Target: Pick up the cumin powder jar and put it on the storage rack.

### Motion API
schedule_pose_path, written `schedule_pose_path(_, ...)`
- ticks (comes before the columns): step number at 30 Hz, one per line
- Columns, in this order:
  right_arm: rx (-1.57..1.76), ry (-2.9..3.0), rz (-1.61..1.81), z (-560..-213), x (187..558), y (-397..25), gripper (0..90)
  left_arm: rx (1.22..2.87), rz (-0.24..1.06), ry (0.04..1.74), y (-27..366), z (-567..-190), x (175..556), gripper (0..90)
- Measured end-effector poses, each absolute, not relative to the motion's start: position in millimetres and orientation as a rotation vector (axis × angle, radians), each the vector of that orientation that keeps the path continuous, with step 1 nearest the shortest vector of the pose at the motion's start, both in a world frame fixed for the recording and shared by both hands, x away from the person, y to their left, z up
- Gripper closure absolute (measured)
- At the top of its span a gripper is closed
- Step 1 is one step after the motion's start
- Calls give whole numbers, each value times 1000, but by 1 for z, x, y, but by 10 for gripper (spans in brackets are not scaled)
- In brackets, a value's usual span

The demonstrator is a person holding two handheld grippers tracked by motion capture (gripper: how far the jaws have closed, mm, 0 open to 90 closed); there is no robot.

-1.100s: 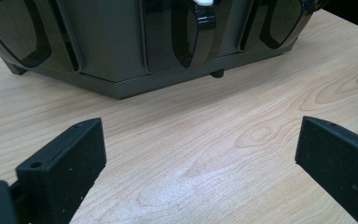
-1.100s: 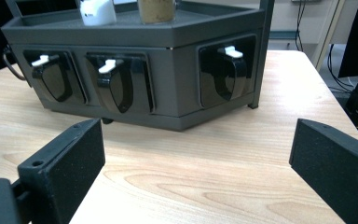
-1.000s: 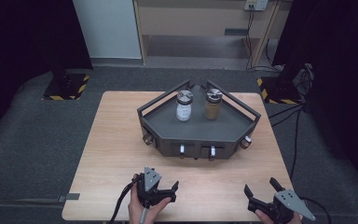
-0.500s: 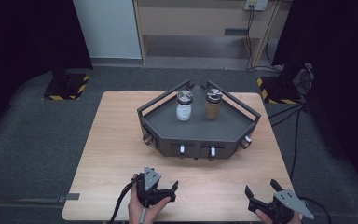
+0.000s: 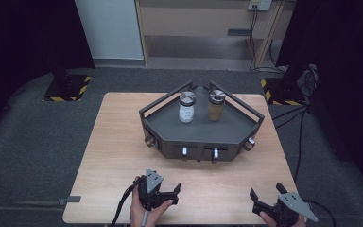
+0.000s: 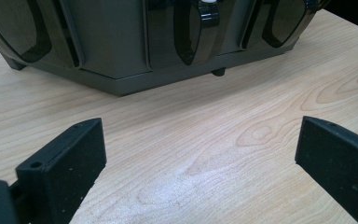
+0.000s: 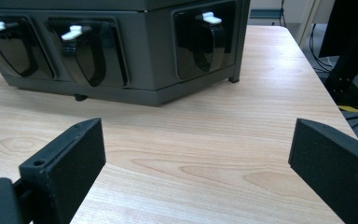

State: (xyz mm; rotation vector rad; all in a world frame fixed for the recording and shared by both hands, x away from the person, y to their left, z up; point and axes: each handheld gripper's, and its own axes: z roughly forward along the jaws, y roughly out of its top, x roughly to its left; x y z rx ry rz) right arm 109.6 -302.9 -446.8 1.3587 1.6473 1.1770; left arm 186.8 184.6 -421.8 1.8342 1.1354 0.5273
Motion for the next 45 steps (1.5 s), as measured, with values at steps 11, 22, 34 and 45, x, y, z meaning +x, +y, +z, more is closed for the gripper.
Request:
schedule_pose_path(11,1415,1595,1086,-446,109,-296,41,1840,535,1175,182,-420,187,18)
schedule_pose_path(22,1492,1543,1008,-444,109,-292,42,1843,536,1196,182,-420,188,19)
schedule_pose_path(34,1535,1552,971,-444,111,-291,44,1850,518,1232,180,-419,190,23)
schedule_pose_path(45,1566,1551,942,-443,111,-289,44,1854,513,1247,179,-419,191,25)
